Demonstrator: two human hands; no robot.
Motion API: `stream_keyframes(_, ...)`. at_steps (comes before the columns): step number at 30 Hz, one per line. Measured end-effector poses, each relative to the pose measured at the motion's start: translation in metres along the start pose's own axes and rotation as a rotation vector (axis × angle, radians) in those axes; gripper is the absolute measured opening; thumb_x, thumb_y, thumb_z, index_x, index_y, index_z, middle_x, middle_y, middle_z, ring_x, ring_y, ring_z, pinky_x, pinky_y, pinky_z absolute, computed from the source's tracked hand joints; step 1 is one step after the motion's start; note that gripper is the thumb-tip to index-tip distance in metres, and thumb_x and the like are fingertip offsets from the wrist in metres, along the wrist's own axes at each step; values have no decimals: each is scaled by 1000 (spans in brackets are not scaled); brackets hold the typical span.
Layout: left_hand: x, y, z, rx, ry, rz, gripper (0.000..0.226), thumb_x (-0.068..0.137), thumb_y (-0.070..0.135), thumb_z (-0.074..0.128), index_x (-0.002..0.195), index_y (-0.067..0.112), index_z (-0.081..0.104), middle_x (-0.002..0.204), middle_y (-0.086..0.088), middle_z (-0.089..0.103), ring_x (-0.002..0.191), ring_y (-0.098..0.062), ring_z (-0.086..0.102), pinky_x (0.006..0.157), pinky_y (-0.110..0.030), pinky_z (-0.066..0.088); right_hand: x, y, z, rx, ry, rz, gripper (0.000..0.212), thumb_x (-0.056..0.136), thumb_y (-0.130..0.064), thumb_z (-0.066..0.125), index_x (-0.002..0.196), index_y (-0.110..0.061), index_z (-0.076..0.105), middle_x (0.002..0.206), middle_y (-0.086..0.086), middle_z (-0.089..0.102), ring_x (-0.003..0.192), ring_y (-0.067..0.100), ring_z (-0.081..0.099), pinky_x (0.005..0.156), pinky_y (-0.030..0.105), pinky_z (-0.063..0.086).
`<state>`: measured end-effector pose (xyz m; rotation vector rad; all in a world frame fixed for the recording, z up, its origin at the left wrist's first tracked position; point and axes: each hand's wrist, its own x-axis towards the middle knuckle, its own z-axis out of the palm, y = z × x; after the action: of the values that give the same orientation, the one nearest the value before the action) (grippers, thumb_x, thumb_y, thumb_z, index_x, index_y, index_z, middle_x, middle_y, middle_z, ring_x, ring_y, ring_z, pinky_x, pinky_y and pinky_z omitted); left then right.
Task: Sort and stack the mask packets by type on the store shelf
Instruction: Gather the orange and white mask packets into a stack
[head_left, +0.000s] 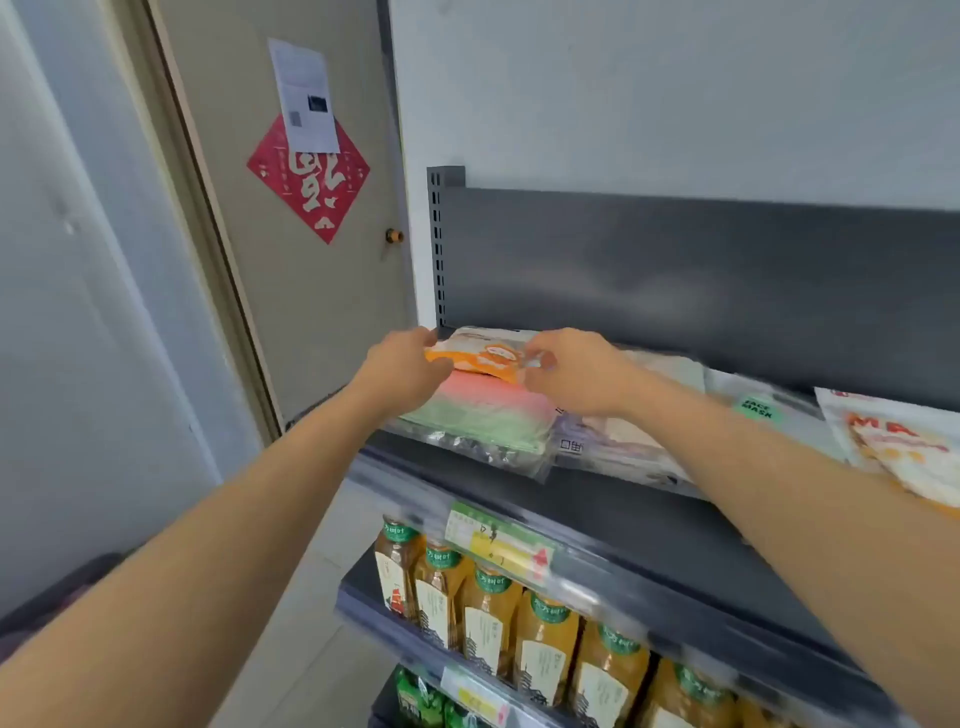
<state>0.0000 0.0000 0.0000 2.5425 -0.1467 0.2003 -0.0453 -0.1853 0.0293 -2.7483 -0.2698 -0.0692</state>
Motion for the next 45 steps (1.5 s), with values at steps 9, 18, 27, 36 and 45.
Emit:
stream_keyframes(9,41,4,19,-143,-5,-286,39,94,40,51,110,4,52,87,-3,49,70,-16,44,57,-26,32,56,19,10,220,-75,77,38,96,-33,48,114,0,59,114,14,62,97,26,56,77,31,45)
stream_keyframes(18,47,9,22,-446,44,-423,64,79,23,76,127,-9,49,132,-25,53,97,-33,57,80,-34,45,74,26,20,621,-15,260,38,83,-24,70,65,-12,39,60,4,38,53,19,37,57,29,37)
stream_keyframes(27,32,11,0,-637,95,-255,34,76,0,75,102,5,55,106,-11,65,91,-26,62,83,-37,52,66,15,19,852,159,295,40,80,-15,74,113,-1,57,106,8,66,99,24,65,87,39,56)
stream_keyframes(36,14,17,-28,-748,-2,43,29,77,11,77,99,7,57,91,0,66,78,-15,65,71,-24,53,39,-5,-6,843,465,330,49,73,-17,77,118,-12,58,111,4,66,98,22,65,85,38,56)
stream_keyframes(45,5,26,-41,-1036,-138,96,40,75,15,78,112,9,64,109,-8,72,98,-27,70,91,-46,54,-3,-27,-23,822,639,284,28,86,-3,62,106,-21,54,103,-4,60,101,18,60,88,34,53)
